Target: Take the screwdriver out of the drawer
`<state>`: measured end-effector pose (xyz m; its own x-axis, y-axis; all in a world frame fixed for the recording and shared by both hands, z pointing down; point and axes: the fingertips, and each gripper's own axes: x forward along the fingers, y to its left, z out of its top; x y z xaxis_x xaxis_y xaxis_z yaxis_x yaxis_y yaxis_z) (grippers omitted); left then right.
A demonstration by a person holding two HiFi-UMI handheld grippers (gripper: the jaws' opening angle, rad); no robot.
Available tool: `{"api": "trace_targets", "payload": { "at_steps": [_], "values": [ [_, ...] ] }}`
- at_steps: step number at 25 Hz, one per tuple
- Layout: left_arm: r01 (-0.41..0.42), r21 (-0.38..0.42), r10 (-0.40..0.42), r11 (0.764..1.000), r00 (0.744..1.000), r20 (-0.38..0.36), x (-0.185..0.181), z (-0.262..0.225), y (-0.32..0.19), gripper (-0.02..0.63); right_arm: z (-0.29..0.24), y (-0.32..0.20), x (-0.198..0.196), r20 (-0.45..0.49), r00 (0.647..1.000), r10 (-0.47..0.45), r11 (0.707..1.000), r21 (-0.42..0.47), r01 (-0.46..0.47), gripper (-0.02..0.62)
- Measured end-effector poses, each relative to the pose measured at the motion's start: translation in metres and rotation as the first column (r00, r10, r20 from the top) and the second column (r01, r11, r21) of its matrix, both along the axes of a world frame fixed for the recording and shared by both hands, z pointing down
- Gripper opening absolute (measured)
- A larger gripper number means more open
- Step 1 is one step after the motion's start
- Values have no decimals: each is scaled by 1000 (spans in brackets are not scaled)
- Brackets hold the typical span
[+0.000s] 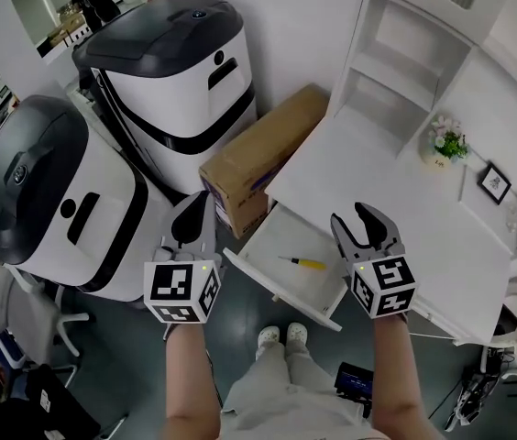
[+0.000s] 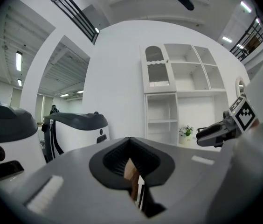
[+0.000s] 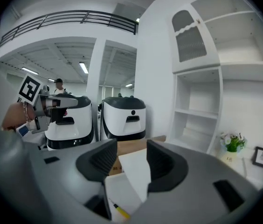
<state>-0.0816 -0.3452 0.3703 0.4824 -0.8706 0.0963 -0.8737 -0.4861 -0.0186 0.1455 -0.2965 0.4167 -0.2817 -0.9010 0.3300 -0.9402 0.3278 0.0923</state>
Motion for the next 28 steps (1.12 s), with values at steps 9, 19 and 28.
{"api": "trace_targets", "payload": {
  "at_steps": [9,19,28],
  "values": [
    [20,-127,-17,992,1000,23,11,64,-3,6,95,9,5,22,999,-42,980,-195,45,184],
    [43,-252,-32,967,998,49,17,129,7,6,213,33,-7,31,988,-152,888,-434,150,184],
    [64,-316,-46,947,997,61,14,156,8,6,298,41,-12,8,972,-234,770,-610,190,184]
  ]
}}
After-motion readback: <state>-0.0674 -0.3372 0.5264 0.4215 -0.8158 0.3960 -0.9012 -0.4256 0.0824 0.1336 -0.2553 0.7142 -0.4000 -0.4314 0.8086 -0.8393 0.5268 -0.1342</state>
